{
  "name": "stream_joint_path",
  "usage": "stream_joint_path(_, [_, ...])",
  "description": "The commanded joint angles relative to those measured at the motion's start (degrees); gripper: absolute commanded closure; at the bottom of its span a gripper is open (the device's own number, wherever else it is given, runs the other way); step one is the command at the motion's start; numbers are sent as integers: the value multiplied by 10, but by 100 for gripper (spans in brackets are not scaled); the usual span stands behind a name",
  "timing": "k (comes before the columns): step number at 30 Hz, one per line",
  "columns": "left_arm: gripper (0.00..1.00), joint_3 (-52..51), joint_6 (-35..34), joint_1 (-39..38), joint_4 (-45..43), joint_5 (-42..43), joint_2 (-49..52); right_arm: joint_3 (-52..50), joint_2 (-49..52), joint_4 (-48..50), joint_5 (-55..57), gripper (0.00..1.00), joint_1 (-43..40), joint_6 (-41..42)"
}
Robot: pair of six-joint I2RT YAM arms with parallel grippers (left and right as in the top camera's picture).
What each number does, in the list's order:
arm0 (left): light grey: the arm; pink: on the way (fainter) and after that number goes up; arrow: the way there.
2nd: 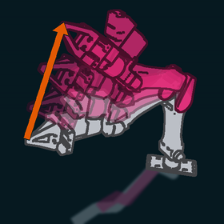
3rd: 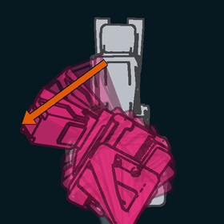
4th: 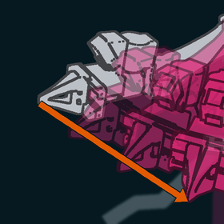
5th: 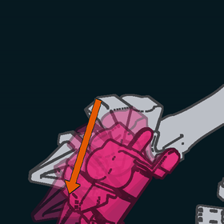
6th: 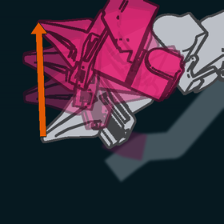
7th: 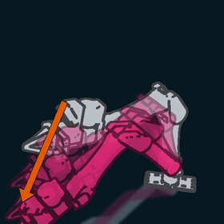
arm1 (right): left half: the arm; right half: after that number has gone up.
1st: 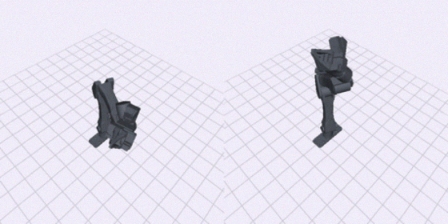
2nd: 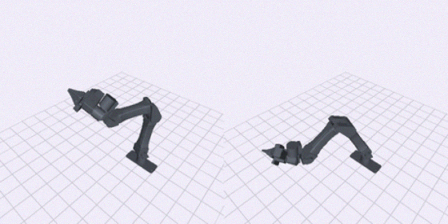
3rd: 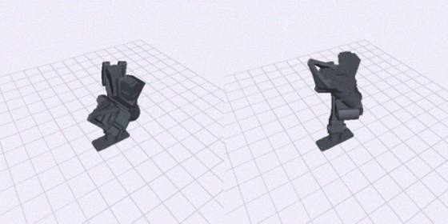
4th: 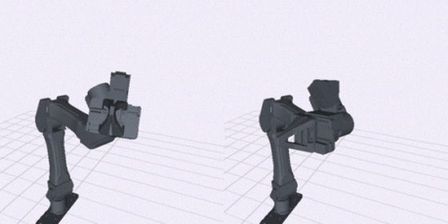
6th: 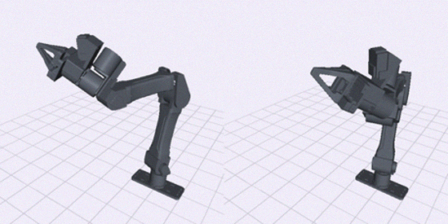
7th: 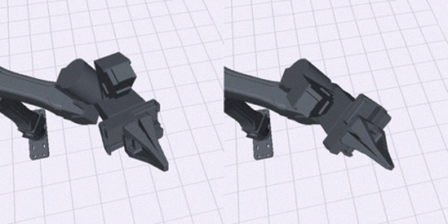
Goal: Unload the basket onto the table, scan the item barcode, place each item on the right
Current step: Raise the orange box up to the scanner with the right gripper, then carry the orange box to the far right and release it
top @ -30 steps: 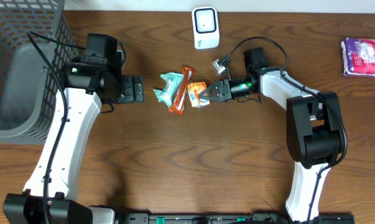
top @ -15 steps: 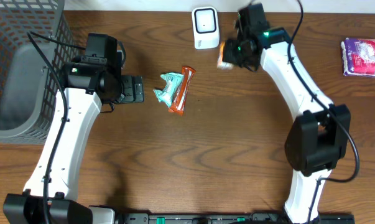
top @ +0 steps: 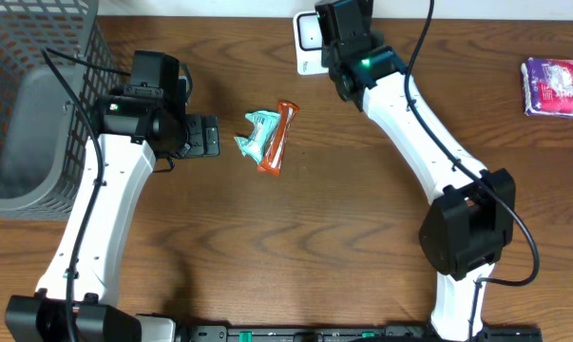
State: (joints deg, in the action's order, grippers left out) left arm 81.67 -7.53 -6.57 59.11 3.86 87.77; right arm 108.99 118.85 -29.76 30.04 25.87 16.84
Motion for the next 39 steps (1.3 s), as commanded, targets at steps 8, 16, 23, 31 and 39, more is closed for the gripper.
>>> stream_joint_path(8, [2,-2,-5,1,2,-9,2,4,97,175,57,97,33,-109])
stream_joint_path(16, [2,-2,-5,1,2,-9,2,5,156,268,91,96,35,-162])
stream_joint_path(23, [2,-2,-5,1,2,-9,2,5,161,274,86,98,34,-171])
stream_joint_path(31, [3,-2,-5,1,2,-9,2,9,155,225,131,96,19,-106])
stream_joint_path(39, [2,-2,-5,1,2,-9,2,10,99,43,197,99,-70,-16])
